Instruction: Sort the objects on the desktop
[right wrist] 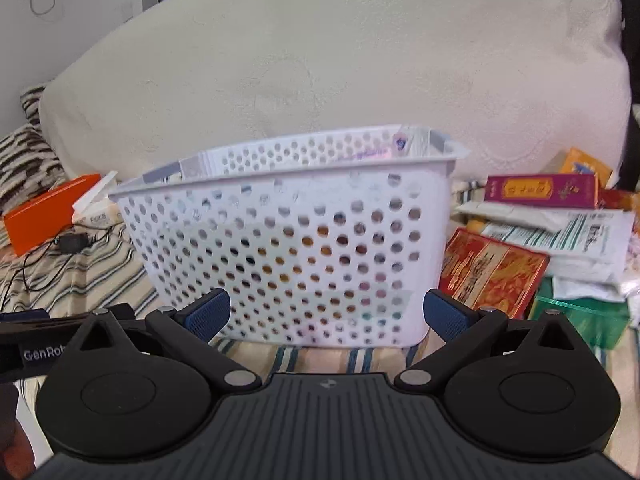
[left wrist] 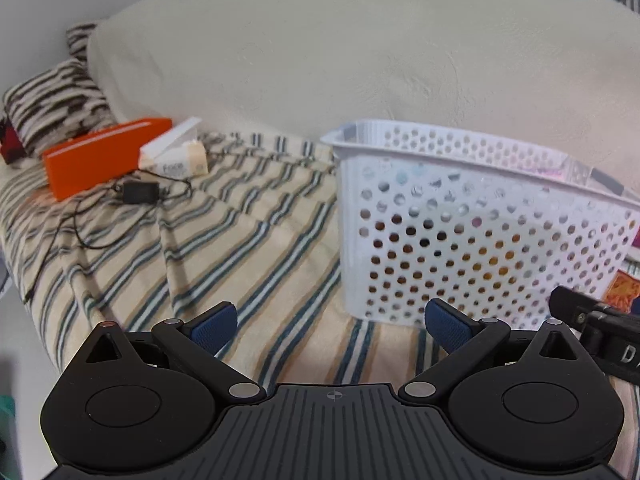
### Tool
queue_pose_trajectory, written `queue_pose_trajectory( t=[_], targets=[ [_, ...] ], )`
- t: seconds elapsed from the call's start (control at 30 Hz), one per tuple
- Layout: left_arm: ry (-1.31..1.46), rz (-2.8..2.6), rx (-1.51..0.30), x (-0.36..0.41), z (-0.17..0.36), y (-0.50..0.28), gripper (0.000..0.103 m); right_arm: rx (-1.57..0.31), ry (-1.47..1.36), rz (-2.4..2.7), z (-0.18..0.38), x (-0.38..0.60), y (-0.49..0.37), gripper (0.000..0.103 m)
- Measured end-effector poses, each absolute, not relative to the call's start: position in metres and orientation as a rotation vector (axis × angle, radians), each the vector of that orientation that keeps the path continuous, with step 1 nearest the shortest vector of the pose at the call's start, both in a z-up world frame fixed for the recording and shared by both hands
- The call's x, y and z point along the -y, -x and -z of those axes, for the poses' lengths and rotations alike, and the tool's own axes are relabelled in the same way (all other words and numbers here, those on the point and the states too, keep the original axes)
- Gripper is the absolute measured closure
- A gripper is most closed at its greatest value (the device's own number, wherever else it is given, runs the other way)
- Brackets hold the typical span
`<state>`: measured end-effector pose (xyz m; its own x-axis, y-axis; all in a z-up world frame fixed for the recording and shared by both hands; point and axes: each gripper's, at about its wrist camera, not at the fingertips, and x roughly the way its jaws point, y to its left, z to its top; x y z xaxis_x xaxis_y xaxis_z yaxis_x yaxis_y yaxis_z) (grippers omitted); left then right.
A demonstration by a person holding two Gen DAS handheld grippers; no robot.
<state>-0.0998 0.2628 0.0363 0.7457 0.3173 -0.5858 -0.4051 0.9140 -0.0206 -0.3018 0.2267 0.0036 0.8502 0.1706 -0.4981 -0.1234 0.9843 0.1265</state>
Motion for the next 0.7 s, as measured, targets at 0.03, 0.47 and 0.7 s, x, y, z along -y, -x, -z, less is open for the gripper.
queue_pose_trajectory(
  t=[0.03, 0.47, 0.7],
  targets=[
    [0.152, -0.388, -0.61, -0.262, -0.036, 0.1, 0.0, -0.544, -0.082, -0.154, -0.002, -0.227, 0.3, 0.001],
    [0.109, -0.325, -0.591, -0.245, -0.036, 0.096, 0.0, -0.553, -0.126, -0.102, 0.005, -0.207, 0.301, 0.001],
    [0.119, -0.322, -0.599, -0.248, -0.036, 0.095, 0.0, -0.544, -0.099, -0.119, 0.004, -0.214, 0.305, 0.001]
  ],
)
